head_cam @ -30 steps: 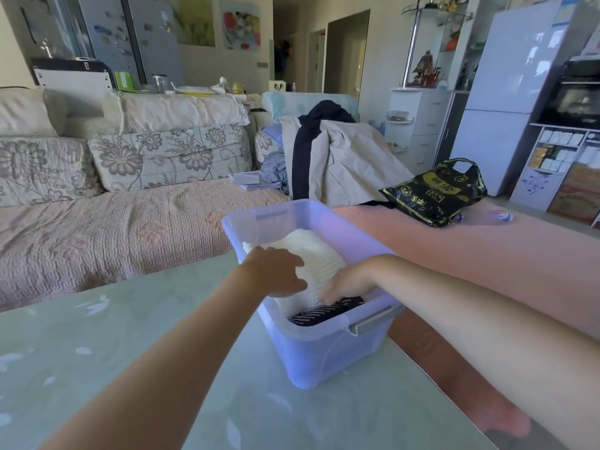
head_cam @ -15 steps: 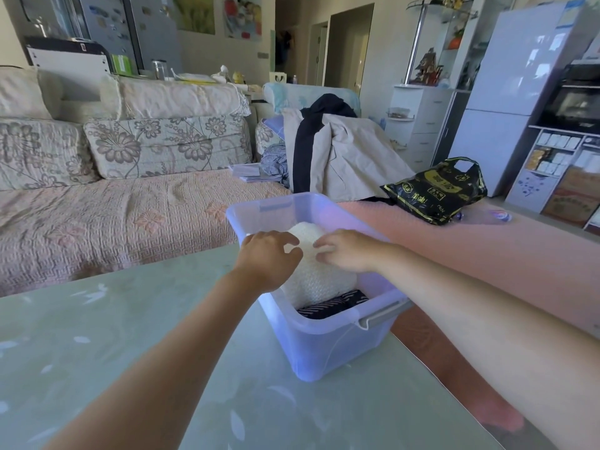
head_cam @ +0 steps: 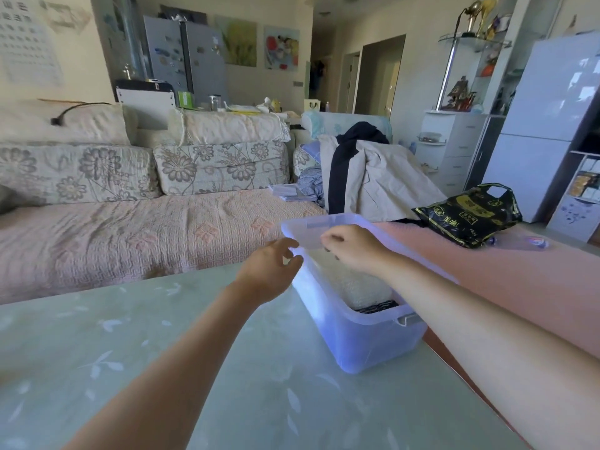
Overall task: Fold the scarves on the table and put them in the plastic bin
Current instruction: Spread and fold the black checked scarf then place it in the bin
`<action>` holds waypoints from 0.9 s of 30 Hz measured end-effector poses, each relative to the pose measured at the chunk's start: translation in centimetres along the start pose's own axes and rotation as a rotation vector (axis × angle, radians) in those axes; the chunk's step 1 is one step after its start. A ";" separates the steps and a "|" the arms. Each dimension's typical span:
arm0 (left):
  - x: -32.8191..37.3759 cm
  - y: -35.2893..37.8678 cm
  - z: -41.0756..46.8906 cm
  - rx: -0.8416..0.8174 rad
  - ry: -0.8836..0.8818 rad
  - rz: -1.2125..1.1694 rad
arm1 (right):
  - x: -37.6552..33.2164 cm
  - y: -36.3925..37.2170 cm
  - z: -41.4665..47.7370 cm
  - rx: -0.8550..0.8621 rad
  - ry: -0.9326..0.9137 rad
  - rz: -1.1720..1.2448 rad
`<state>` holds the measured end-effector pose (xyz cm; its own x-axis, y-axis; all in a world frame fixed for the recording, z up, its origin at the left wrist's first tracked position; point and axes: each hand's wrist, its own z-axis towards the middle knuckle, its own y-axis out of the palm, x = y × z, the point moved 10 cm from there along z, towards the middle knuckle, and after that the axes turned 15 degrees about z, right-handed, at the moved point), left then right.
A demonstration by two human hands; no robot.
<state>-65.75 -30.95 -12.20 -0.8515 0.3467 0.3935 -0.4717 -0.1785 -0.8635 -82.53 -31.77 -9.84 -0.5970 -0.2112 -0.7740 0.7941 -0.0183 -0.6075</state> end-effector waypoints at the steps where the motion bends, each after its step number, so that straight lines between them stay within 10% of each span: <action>1: -1.3 -1.6 -1.2 0.011 -0.022 0.008 | -2.0 1.6 -0.2 -0.005 -0.027 0.014; 27: -52.9 -26.1 -50.1 0.208 -0.893 0.460 | -35.9 65.5 -16.5 -0.698 -0.414 -0.044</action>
<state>3.11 1.50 -26.32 -0.7794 -0.5929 0.2027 -0.0142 -0.3067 -0.9517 -11.00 -9.23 -24.81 -0.4272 -0.5713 -0.7008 0.4350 0.5496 -0.7132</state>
